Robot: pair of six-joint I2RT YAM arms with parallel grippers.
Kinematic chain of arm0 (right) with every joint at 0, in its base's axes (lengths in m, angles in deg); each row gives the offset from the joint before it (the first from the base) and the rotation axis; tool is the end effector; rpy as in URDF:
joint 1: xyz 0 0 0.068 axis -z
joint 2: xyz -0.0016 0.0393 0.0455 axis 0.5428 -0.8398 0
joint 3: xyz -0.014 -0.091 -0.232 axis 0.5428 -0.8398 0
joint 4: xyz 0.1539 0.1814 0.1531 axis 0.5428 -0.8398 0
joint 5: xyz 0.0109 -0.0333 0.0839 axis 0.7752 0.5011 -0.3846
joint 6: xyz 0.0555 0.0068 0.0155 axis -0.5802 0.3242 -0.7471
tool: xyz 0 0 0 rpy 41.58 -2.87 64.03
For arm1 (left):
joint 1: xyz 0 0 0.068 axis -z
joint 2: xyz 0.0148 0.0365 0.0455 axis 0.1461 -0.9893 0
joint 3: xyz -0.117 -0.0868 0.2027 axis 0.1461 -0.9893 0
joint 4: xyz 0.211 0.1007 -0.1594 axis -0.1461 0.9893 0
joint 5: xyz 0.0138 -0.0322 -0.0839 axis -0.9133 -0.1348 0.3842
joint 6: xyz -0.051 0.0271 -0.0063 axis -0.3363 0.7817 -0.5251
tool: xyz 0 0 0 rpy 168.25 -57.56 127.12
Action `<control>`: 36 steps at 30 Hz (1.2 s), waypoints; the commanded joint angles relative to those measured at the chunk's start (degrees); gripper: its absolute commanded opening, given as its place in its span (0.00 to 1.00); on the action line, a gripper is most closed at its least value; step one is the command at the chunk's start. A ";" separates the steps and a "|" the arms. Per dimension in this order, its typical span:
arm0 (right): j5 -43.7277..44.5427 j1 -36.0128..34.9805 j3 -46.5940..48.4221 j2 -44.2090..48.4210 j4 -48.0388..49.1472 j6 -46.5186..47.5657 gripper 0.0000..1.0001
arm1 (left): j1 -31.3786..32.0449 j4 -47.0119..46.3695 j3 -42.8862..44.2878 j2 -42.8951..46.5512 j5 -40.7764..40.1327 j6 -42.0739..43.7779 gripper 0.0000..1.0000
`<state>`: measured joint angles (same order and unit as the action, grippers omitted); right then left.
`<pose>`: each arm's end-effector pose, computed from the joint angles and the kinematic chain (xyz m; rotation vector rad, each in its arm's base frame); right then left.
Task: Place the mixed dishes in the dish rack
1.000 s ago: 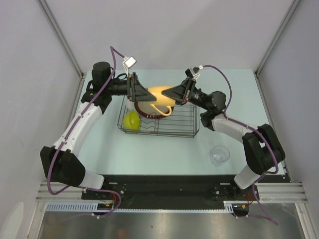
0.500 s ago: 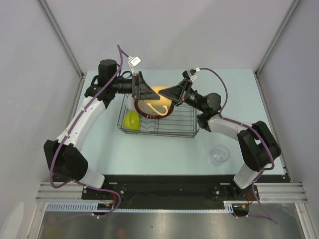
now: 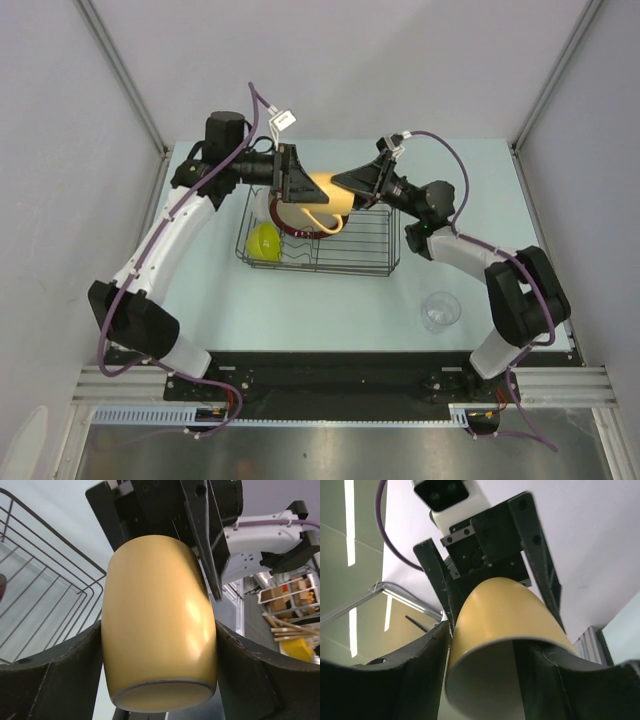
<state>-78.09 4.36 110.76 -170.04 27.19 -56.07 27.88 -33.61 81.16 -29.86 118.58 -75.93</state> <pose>0.3150 0.2028 0.2956 -0.0778 1.4598 2.2148 0.3230 -0.1536 0.3848 0.7225 1.9756 -1.5459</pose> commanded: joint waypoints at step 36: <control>2.31 32.38 -5.29 51.56 -73.03 39.84 0.87 | 26.74 28.39 45.20 -41.60 -62.36 40.62 0.00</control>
<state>-76.91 36.52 105.62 -120.53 -43.87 -18.11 53.43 -2.01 125.47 -71.71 60.85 -38.16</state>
